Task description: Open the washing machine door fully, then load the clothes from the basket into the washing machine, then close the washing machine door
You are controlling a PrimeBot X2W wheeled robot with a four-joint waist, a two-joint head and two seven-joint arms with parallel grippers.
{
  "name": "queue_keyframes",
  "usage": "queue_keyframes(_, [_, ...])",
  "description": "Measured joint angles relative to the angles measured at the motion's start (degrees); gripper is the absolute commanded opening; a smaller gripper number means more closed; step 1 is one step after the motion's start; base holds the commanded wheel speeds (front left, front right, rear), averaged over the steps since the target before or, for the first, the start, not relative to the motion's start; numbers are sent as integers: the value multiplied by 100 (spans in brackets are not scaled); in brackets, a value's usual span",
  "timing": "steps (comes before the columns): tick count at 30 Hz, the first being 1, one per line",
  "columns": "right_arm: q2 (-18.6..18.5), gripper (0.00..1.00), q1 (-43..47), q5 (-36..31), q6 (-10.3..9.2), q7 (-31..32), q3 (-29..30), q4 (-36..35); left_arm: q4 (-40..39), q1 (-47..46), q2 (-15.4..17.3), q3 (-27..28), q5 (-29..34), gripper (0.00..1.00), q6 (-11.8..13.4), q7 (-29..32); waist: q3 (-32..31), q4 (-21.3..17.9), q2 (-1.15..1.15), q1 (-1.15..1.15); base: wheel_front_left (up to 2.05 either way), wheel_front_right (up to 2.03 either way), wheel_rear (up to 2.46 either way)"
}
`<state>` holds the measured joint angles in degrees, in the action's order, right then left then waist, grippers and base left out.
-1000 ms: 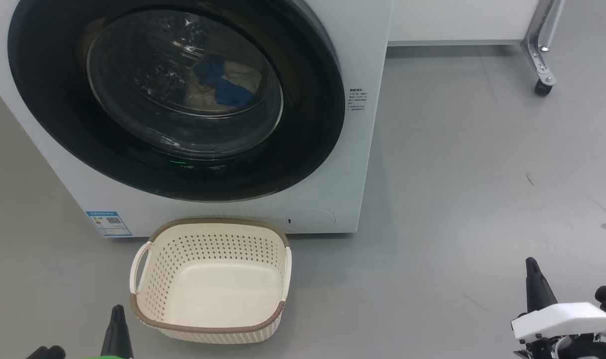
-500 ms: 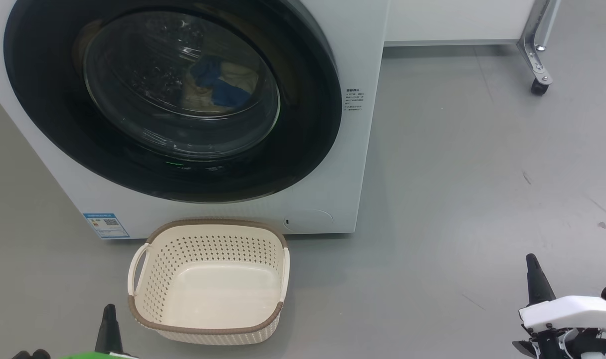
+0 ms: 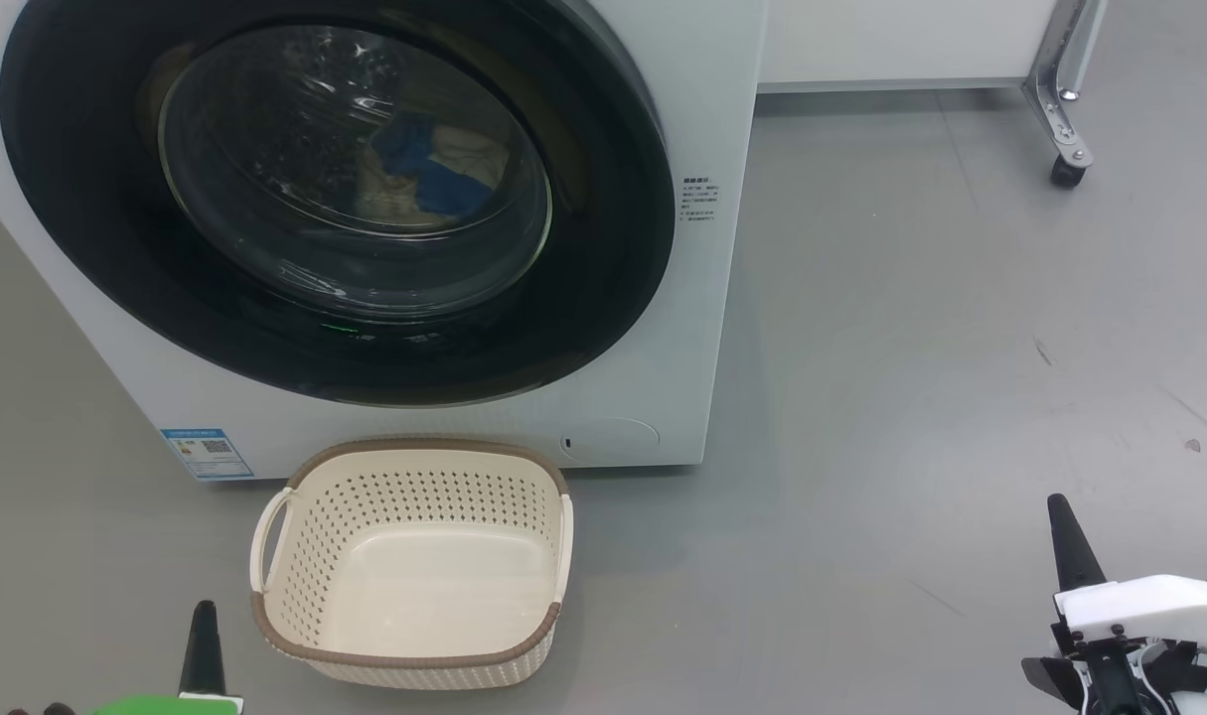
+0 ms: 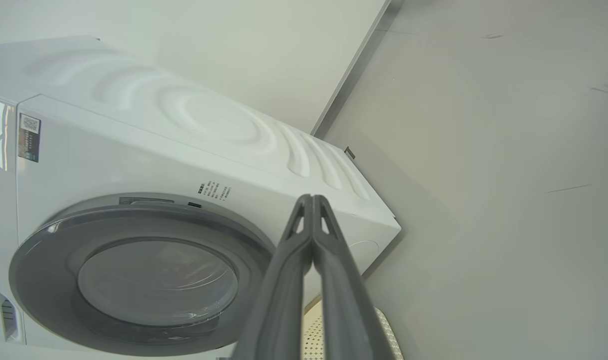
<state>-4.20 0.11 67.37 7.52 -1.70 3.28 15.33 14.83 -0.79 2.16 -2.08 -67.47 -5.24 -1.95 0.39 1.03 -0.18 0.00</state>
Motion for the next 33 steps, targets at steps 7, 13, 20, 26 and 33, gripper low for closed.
queue_keyframes(7, [22,0,-60,506,0,135,60,1,16,-26,21,76,-553,0,-22,129,-4,-21,0,0,0,0,0])
queue_keyframes(13, [49,0,-125,1023,-1,278,125,2,35,-102,41,170,-1033,0,-67,248,-9,-42,0,0,0,0,0])
queue_keyframes(20, [66,0,-192,1526,-2,405,183,2,45,-144,59,246,-1607,0,-74,380,-14,-63,0,0,0,0,0])
queue_keyframes(26, [75,0,-240,1970,-2,524,236,3,53,-199,76,333,-2031,0,-119,497,-18,-82,0,0,0,0,0])
queue_keyframes(33, [97,0,-302,2410,-2,650,287,3,57,-255,85,396,-2449,0,-126,603,-21,-100,0,0,0,0,0])
